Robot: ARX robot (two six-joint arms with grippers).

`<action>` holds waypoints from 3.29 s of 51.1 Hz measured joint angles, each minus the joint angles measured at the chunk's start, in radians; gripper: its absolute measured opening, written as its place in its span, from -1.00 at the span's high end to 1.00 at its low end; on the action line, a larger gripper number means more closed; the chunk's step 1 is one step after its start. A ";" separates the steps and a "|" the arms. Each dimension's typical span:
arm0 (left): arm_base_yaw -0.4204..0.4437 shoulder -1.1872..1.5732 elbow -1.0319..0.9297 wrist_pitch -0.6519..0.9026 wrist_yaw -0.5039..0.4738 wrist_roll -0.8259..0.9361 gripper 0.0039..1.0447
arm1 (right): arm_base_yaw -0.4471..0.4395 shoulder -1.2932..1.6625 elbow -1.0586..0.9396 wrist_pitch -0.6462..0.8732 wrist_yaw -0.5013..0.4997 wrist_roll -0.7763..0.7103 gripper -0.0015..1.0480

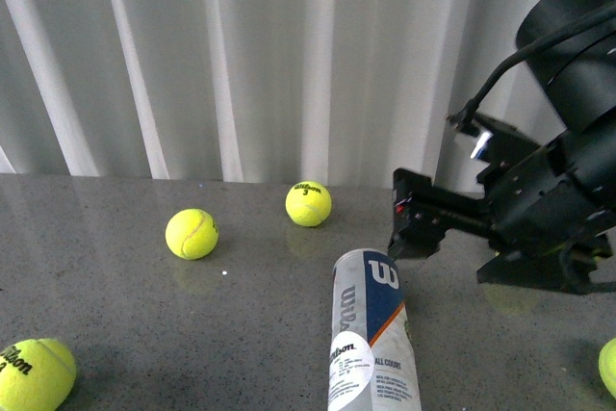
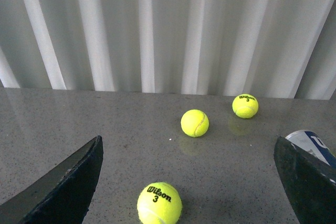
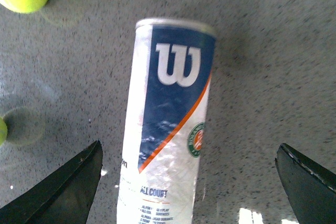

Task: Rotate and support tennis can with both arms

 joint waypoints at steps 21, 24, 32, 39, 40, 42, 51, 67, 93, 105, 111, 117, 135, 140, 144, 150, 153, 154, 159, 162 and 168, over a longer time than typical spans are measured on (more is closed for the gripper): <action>0.000 0.000 0.000 0.000 0.000 0.000 -0.88 | 0.068 0.212 0.027 0.099 0.006 0.031 -0.87; 0.000 0.000 0.000 0.000 0.000 0.000 -0.88 | 0.068 0.246 0.040 0.112 0.006 0.031 -0.87; 0.000 0.000 0.000 0.000 0.000 0.000 -0.88 | 0.066 0.282 0.052 0.137 0.011 0.031 -0.87; 0.000 0.000 0.000 0.000 0.000 0.000 -0.88 | 0.071 0.293 0.051 0.166 0.025 0.029 -0.87; 0.000 0.000 0.000 0.000 0.000 0.000 -0.88 | 0.071 0.294 0.050 0.168 0.026 0.028 -0.87; 0.000 0.000 0.000 0.000 0.000 0.000 -0.88 | 0.072 0.295 0.049 0.173 0.029 0.026 -0.85; 0.000 0.000 0.000 0.000 0.000 0.000 -0.88 | 0.078 0.296 0.041 0.185 0.034 0.018 -0.39; 0.000 0.000 0.000 0.000 0.000 0.000 -0.88 | 0.078 0.272 0.035 0.183 0.047 -0.019 0.27; 0.000 0.000 0.000 0.000 0.000 0.000 -0.88 | 0.072 0.028 -0.028 0.191 0.095 -0.647 0.78; 0.000 0.000 0.000 0.000 0.000 0.000 -0.88 | 0.069 0.022 -0.129 0.197 -0.004 -1.143 0.81; 0.000 0.000 0.000 0.000 0.000 0.000 -0.88 | 0.080 0.037 -0.165 0.243 0.019 -1.371 0.83; 0.000 0.000 0.000 0.000 0.000 0.000 -0.88 | 0.085 0.063 -0.185 0.278 -0.016 -1.529 0.85; 0.000 0.000 0.000 0.000 0.000 0.000 -0.88 | 0.087 0.182 -0.196 0.499 -0.083 -1.746 0.87; 0.000 0.000 0.000 0.000 0.000 0.000 -0.88 | 0.106 0.204 -0.196 0.536 -0.085 -1.715 0.87; 0.000 0.000 0.000 0.000 0.000 0.000 -0.88 | 0.118 0.219 -0.196 0.551 -0.085 -1.692 0.87; 0.000 0.000 0.000 0.000 0.000 0.000 -0.88 | 0.131 0.239 -0.195 0.564 -0.080 -1.668 0.87; 0.000 0.000 0.000 0.000 0.000 0.000 -0.88 | 0.133 0.242 -0.190 0.564 -0.076 -1.666 0.87; 0.000 0.000 0.000 0.000 0.000 0.000 -0.88 | 0.133 0.243 -0.189 0.564 -0.076 -1.664 0.87; 0.000 0.000 0.000 0.000 0.000 0.000 -0.88 | 0.129 0.246 -0.186 0.563 -0.067 -1.662 0.71; 0.000 0.000 0.000 0.000 0.000 0.000 -0.88 | 0.125 0.247 -0.187 0.565 -0.061 -1.660 0.54; 0.000 0.000 0.000 0.000 0.000 0.000 -0.88 | 0.117 0.248 -0.190 0.564 -0.058 -1.653 0.23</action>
